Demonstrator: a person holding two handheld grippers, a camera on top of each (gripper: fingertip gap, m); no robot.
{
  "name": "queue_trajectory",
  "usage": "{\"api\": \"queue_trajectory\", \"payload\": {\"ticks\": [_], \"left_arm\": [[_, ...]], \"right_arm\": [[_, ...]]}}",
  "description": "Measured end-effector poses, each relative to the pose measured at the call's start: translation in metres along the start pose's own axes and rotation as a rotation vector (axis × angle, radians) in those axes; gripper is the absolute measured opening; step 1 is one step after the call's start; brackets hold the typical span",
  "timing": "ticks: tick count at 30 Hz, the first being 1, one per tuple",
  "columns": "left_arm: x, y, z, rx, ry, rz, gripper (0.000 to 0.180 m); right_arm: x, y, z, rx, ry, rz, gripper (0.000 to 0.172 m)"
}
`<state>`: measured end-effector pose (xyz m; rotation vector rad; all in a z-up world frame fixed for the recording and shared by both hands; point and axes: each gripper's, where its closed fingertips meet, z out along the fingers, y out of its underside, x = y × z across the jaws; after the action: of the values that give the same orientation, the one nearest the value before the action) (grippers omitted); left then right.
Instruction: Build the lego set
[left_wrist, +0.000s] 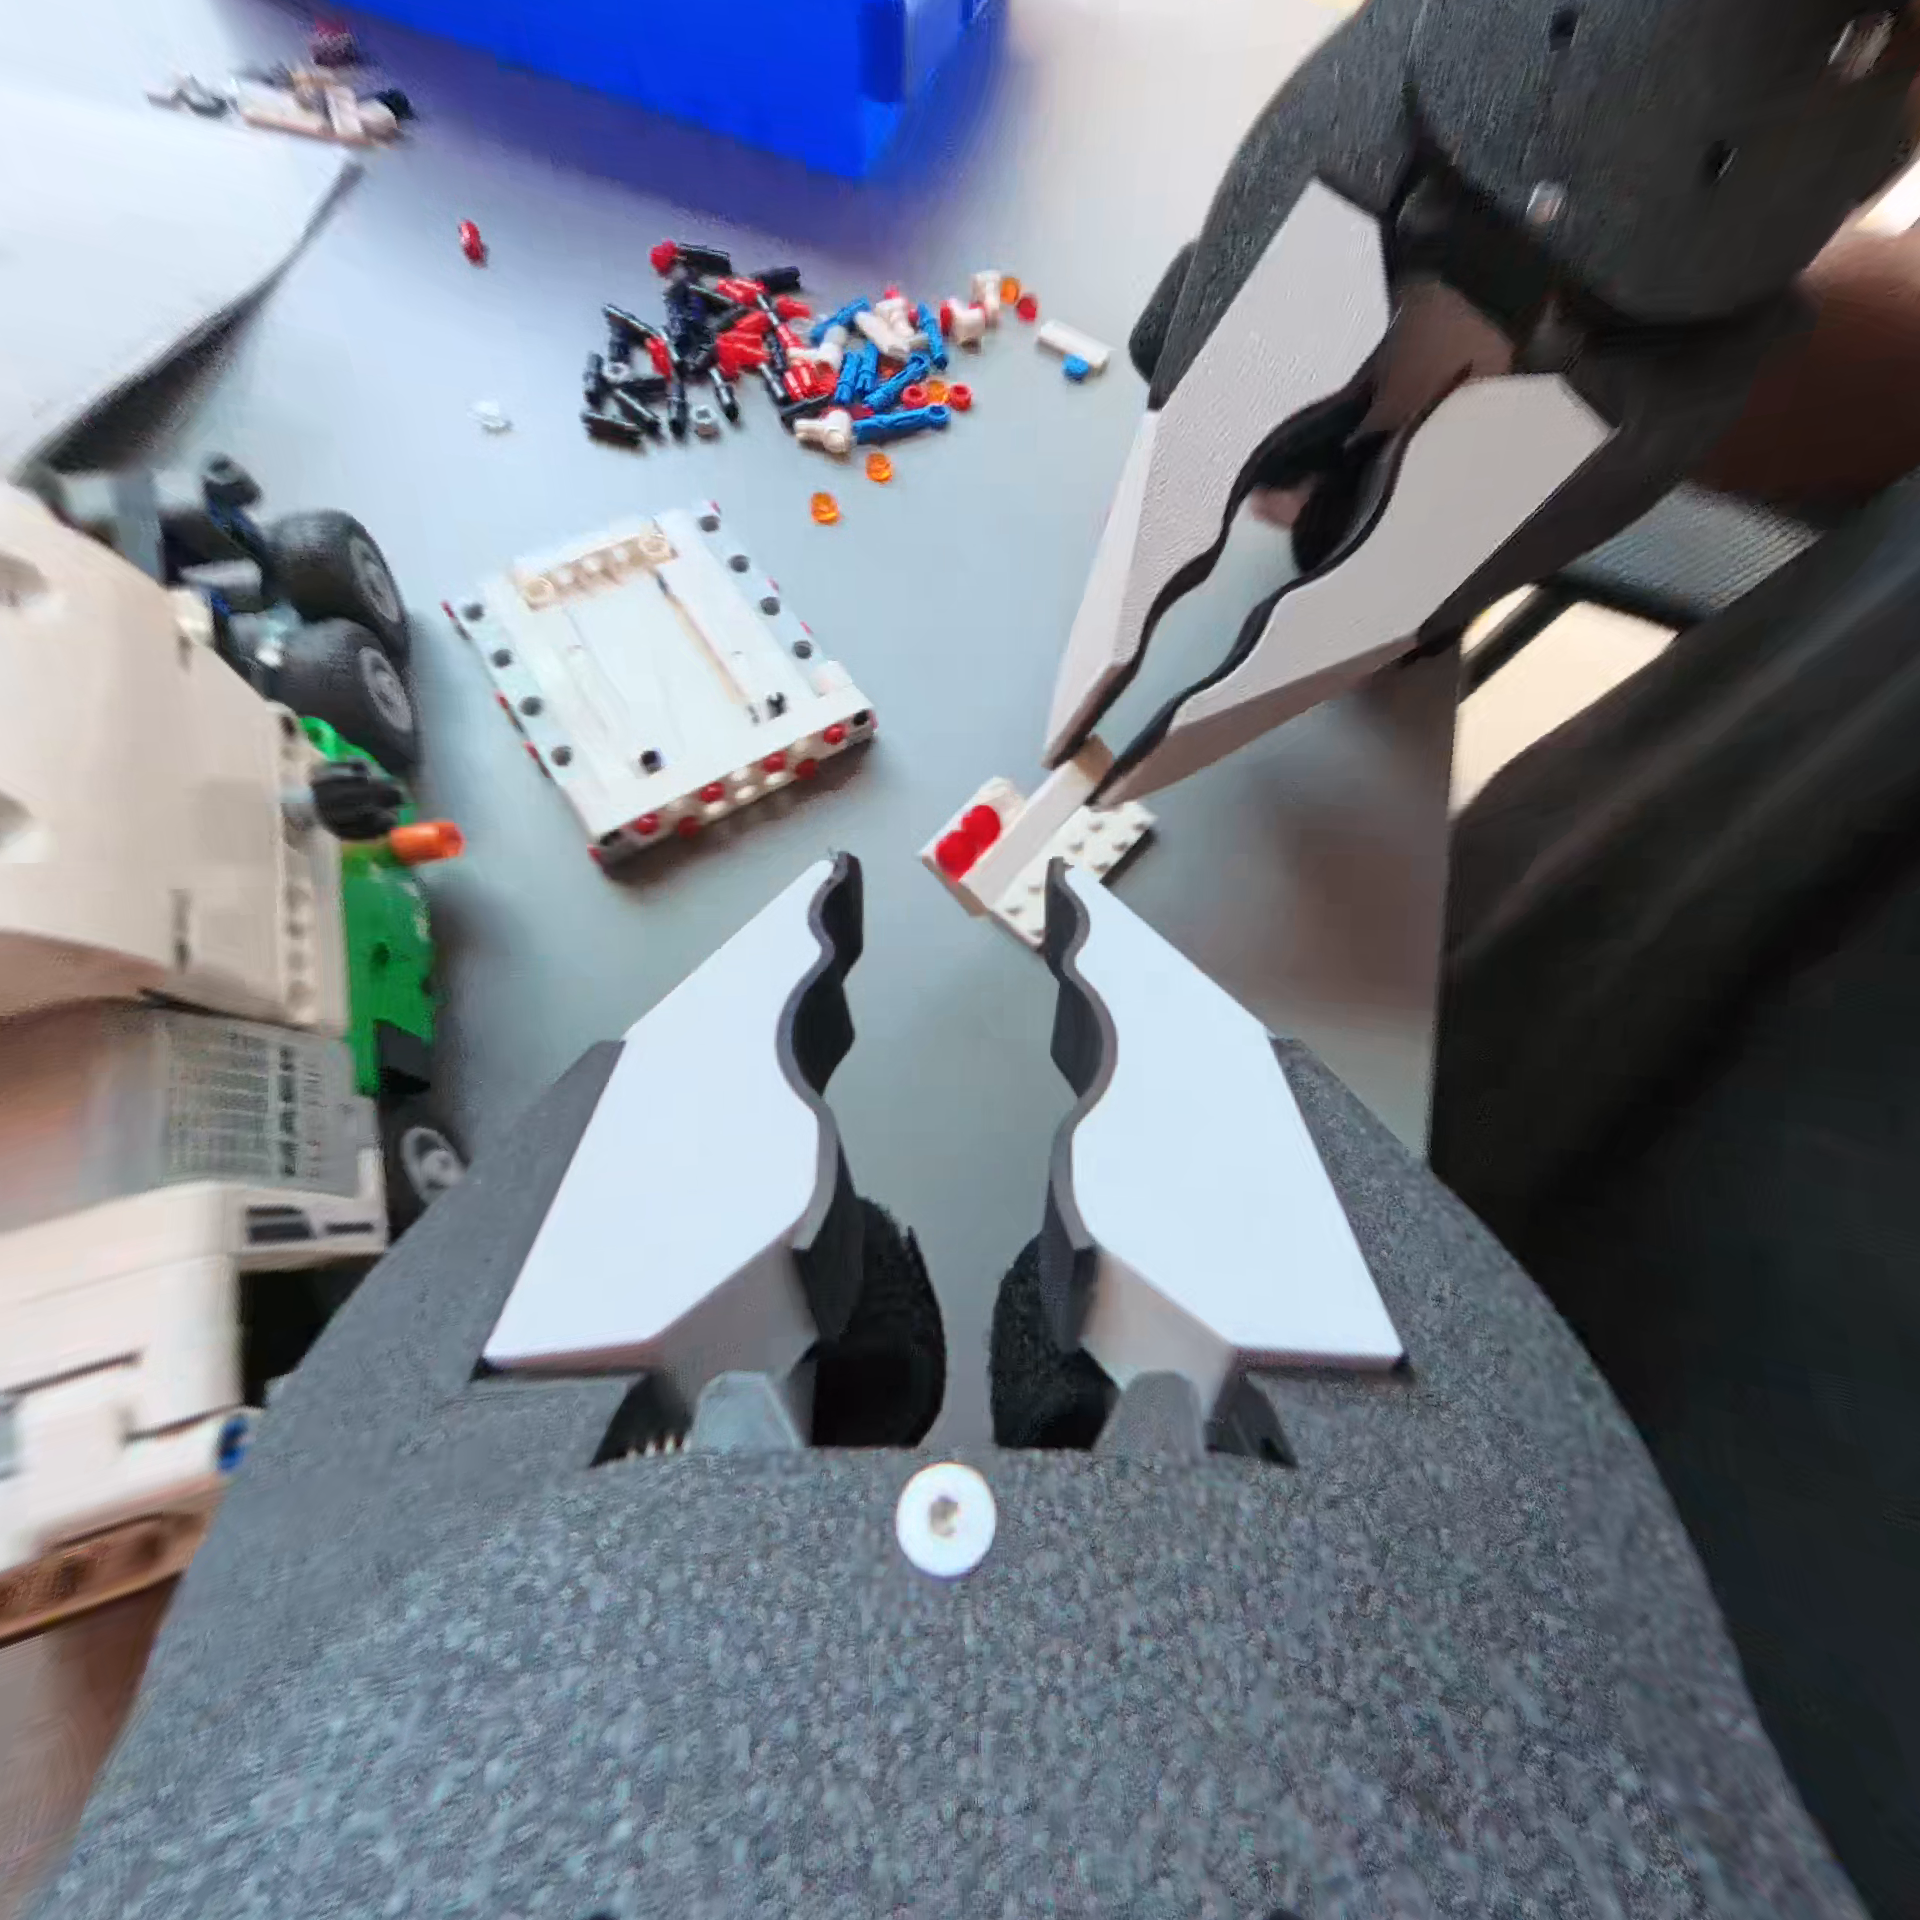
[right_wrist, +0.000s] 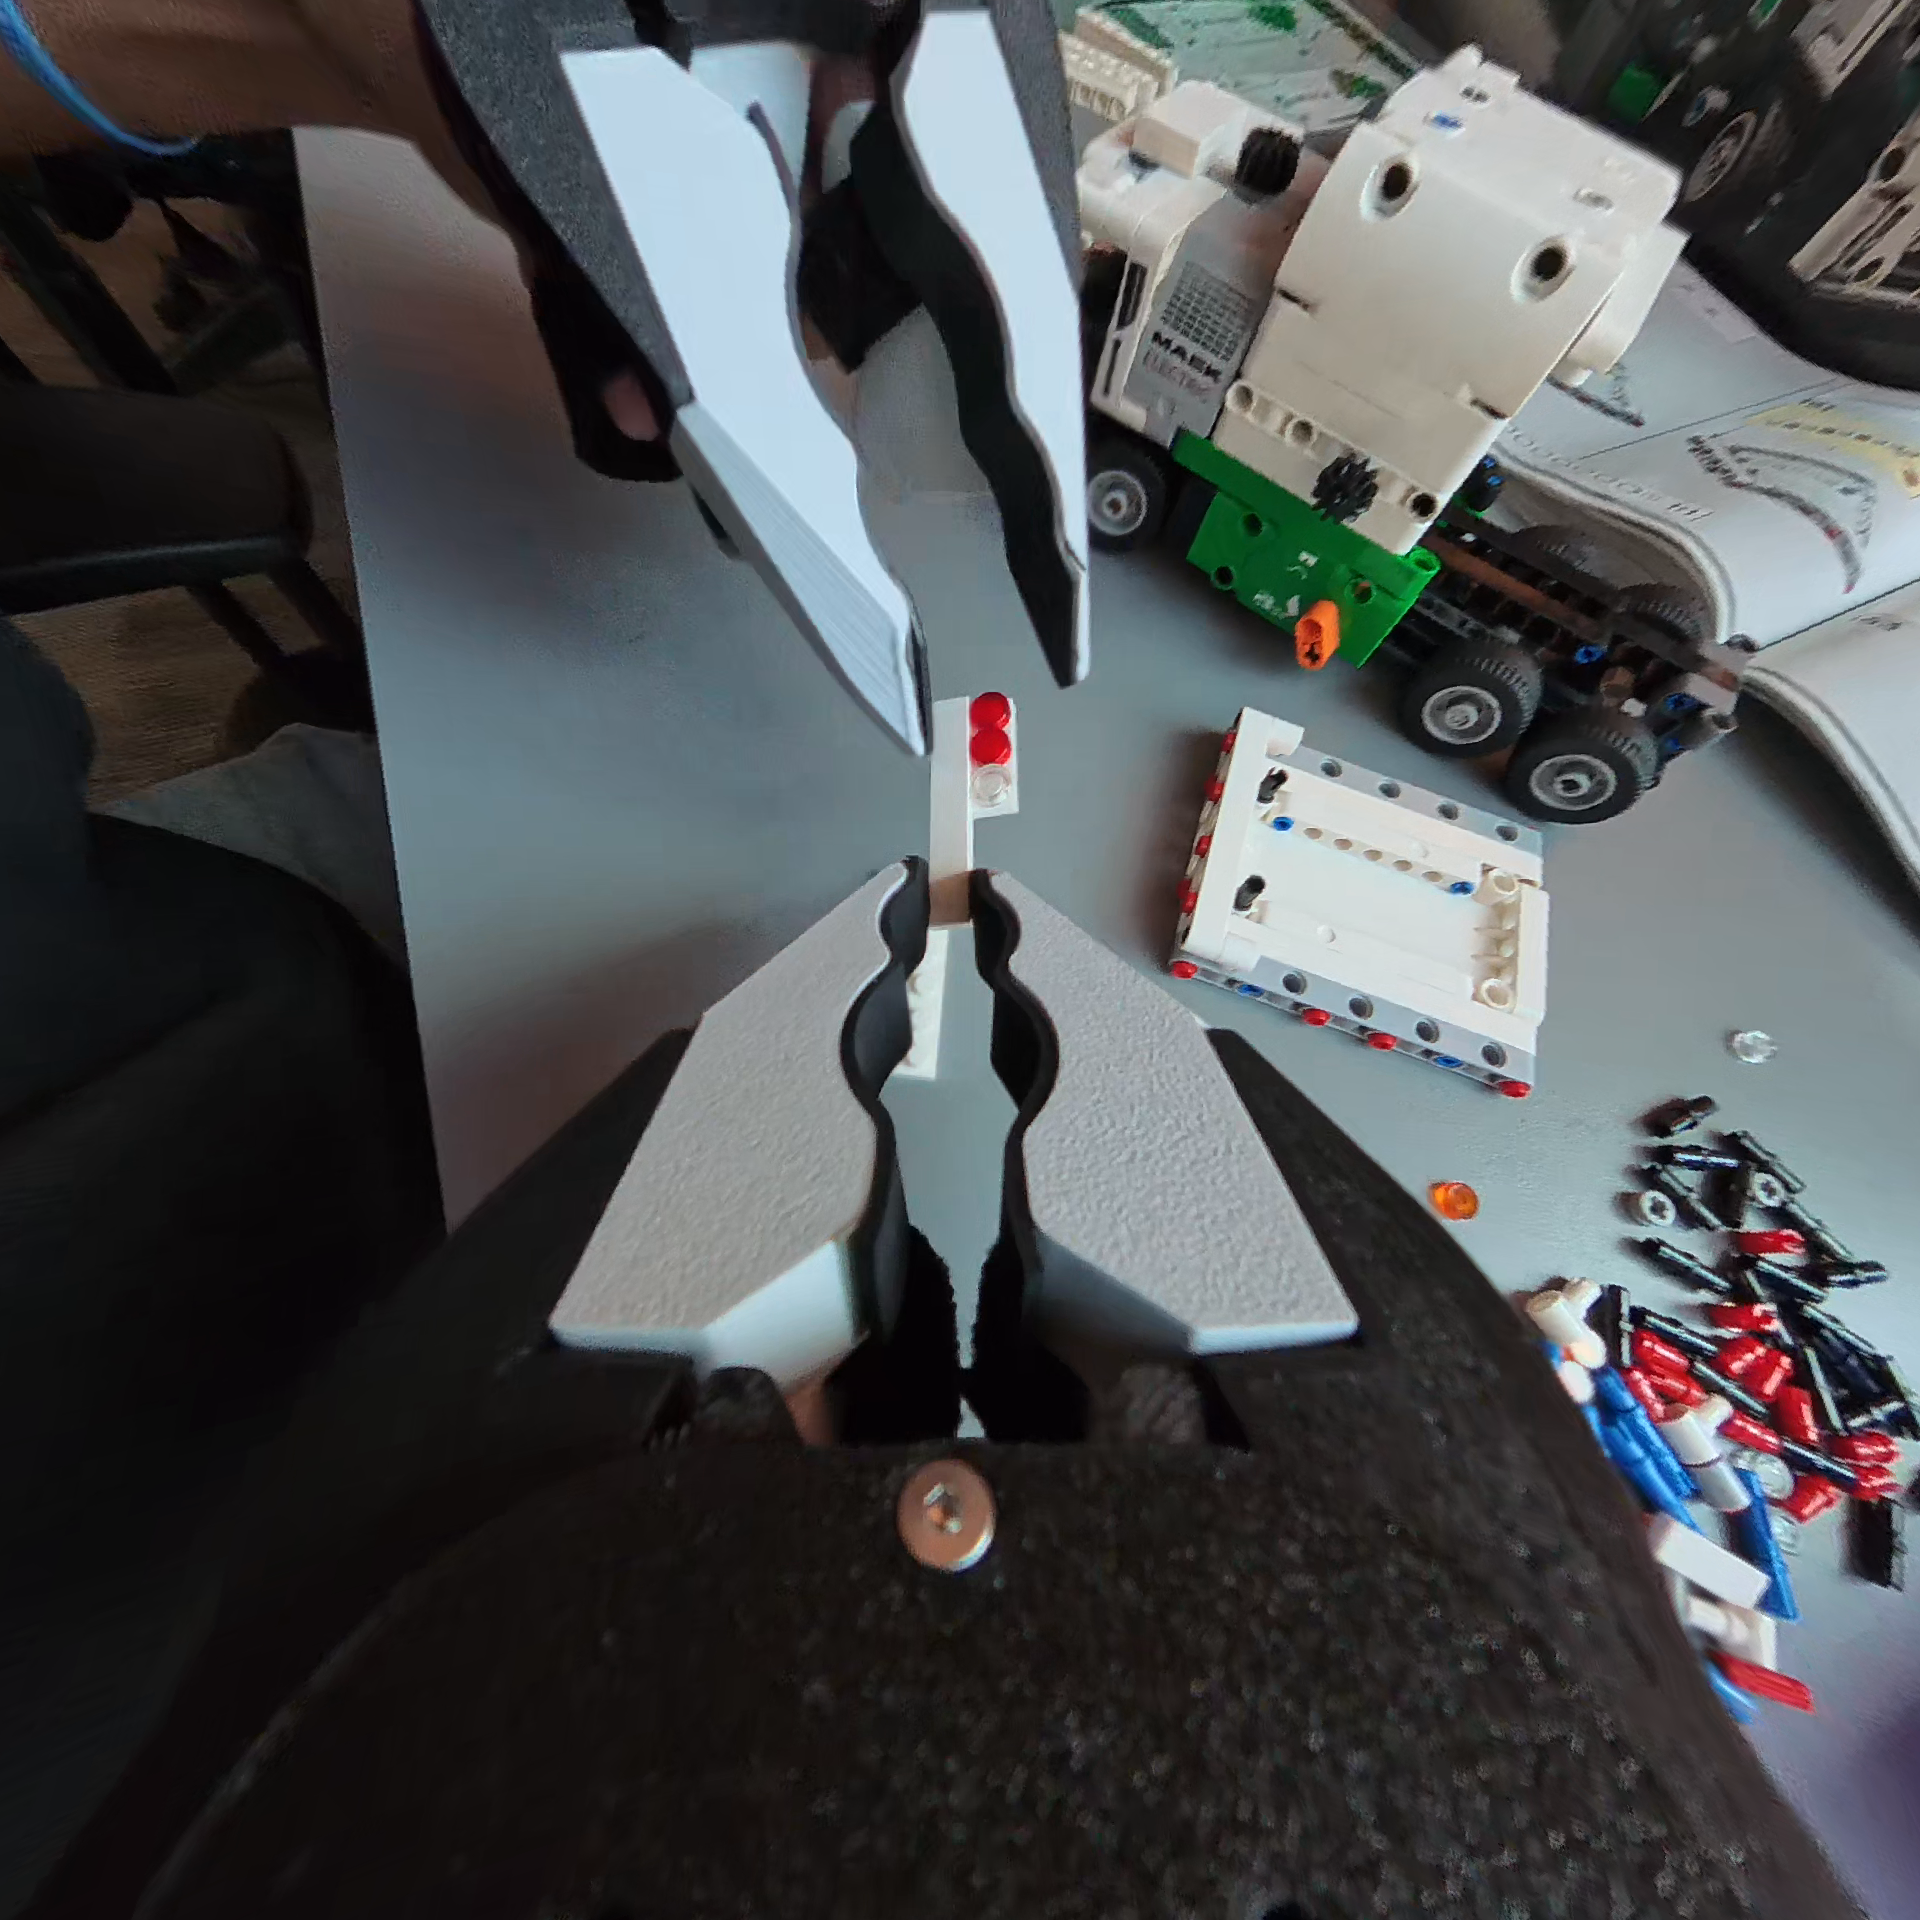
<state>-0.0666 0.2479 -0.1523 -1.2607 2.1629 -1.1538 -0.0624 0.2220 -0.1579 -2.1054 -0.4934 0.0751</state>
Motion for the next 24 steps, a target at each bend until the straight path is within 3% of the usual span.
{"api": "queue_trajectory", "payload": {"ticks": [6,8,9,14,19,24], "left_arm": [[0.017,-0.015,-0.009,0.173,0.201,-0.385,0.031],[0.023,-0.018,-0.011,0.208,0.274,-0.449,0.018],[0.024,-0.018,-0.012,0.217,0.286,-0.467,0.01],[0.031,-0.018,-0.017,0.22,0.306,-0.445,0.005],[0.029,-0.003,-0.026,0.167,0.233,-0.372,0.005],[0.02,0.001,-0.033,0.203,0.194,-0.448,0.005]], "right_arm": [[0.0,-0.017,-0.011,0.106,0.064,-0.096,0.007],[-0.003,-0.02,-0.011,0.116,0.065,-0.135,0.007],[-0.004,-0.02,-0.011,0.114,0.07,-0.149,0.007],[-0.01,-0.019,-0.008,0.12,0.042,-0.134,0.007],[-0.01,0.017,-0.005,-0.036,-0.072,0.097,0.034],[-0.008,0.028,-0.001,-0.096,-0.049,0.111,0.027]]}}
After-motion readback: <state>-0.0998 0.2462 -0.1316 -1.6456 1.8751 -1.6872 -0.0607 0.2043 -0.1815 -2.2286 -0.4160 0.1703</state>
